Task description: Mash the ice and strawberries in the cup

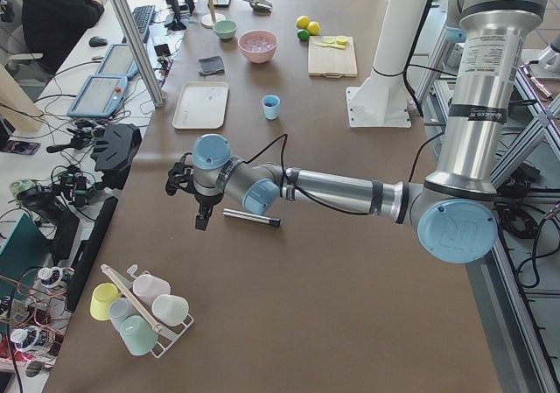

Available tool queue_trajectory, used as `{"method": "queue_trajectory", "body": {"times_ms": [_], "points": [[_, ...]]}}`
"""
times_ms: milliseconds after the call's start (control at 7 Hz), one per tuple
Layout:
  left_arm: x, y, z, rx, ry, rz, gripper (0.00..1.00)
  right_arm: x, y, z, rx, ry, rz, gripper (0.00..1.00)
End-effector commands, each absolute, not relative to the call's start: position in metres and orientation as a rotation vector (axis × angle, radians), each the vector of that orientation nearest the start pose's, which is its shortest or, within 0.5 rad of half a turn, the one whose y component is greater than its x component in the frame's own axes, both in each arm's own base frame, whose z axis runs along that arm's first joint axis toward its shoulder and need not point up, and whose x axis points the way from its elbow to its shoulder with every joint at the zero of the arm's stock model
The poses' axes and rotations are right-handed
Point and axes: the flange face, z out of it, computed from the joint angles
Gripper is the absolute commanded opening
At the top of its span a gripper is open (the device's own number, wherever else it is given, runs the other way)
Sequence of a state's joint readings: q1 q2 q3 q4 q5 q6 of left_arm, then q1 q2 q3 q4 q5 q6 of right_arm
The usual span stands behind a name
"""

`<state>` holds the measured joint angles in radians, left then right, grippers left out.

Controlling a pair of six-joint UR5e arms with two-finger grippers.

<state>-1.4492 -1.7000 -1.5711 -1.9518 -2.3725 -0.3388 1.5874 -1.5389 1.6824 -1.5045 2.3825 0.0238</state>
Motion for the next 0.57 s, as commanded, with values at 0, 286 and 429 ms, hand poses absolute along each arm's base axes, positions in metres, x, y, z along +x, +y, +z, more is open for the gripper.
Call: {"method": "queue_trajectory", "body": {"times_ms": [0, 286, 429], "points": [[-0.049, -0.575, 0.487, 0.276, 0.931, -0.054, 0.98, 0.07, -0.508, 0.596, 0.19, -0.811, -0.097, 0.99], [-0.074, -0.567, 0.432, 0.288, 0.902, -0.001, 0.98, 0.071, -0.507, 0.596, 0.191, -0.813, -0.097, 0.99], [-0.081, -0.556, 0.426, 0.3, 0.889, 0.011, 0.98, 0.071, -0.506, 0.596, 0.192, -0.814, -0.097, 0.99]]}}
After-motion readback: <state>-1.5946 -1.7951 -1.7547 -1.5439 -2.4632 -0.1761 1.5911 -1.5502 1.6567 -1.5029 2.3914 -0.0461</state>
